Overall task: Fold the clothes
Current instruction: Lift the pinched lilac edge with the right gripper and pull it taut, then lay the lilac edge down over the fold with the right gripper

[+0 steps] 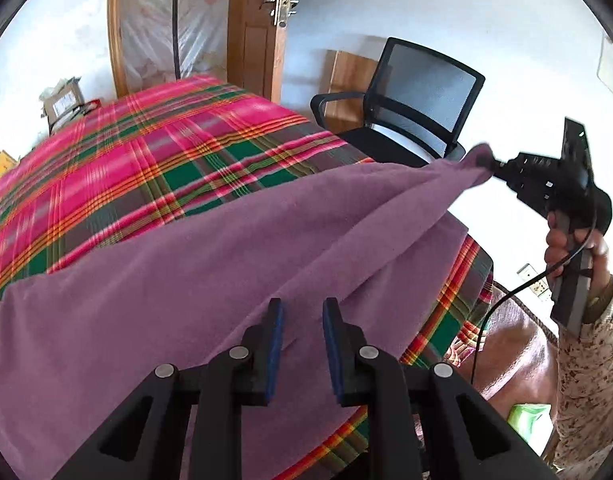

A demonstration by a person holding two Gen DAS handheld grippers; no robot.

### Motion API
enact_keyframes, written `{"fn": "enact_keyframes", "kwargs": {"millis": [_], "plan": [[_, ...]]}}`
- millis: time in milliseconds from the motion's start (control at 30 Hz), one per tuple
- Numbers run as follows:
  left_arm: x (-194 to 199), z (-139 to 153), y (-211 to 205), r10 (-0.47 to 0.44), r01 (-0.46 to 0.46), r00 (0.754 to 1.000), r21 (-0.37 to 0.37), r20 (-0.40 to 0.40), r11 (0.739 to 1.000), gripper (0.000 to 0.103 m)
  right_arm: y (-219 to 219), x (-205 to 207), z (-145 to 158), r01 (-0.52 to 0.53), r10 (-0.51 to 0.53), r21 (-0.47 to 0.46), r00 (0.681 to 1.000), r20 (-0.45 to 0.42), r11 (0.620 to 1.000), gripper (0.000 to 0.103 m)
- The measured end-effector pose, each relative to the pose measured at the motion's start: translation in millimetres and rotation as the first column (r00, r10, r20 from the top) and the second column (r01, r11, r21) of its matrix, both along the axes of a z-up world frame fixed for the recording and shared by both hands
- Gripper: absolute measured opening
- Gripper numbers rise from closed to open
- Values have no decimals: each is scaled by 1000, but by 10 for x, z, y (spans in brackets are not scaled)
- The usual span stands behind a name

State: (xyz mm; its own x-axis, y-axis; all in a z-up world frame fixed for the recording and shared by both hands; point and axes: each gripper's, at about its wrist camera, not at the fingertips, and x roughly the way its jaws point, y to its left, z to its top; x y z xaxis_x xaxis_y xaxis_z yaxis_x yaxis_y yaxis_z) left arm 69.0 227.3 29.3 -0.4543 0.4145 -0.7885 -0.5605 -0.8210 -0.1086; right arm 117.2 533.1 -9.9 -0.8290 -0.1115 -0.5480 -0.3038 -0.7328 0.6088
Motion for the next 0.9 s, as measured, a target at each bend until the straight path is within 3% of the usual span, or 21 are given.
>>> {"fn": "enact_keyframes", "kwargs": {"millis": [133, 267, 367, 533, 633, 733, 800, 900], "plan": [[45, 28, -2, -26, 26, 1000, 8, -9, 1000, 21, 79, 14, -236, 28, -26, -51, 999, 42, 998, 5], [37, -23, -7, -26, 26, 1000, -30, 5, 999, 21, 98, -7, -407, 54, -47, -87, 996, 78, 995, 5], [70, -55, -24, -68, 68, 996, -16, 54, 998, 21, 60, 39, -421, 90, -82, -76, 991, 102, 993, 9], [125, -25, -209, -83, 83, 996, 10, 45, 997, 21, -139, 247, -302, 124, -123, 0, 986, 109, 992, 18], [139, -2, -385, -60, 58, 997, 34, 45, 998, 21, -377, 350, -144, 76, -81, 73, 994, 69, 994, 28], [197, 35, -592, -29, 27, 999, 59, 33, 998, 21, -695, 409, 39, 2, -4, 158, 1000, 15, 987, 30], [221, 49, -723, -4, 2, 1000, 61, 30, 998, 21, -909, 413, 128, -81, 87, 161, 996, -29, 984, 31], [244, 44, -955, 57, -58, 998, 59, 21, 997, 22, -1213, 337, 134, -220, 224, 112, 974, -26, 969, 31]]}}
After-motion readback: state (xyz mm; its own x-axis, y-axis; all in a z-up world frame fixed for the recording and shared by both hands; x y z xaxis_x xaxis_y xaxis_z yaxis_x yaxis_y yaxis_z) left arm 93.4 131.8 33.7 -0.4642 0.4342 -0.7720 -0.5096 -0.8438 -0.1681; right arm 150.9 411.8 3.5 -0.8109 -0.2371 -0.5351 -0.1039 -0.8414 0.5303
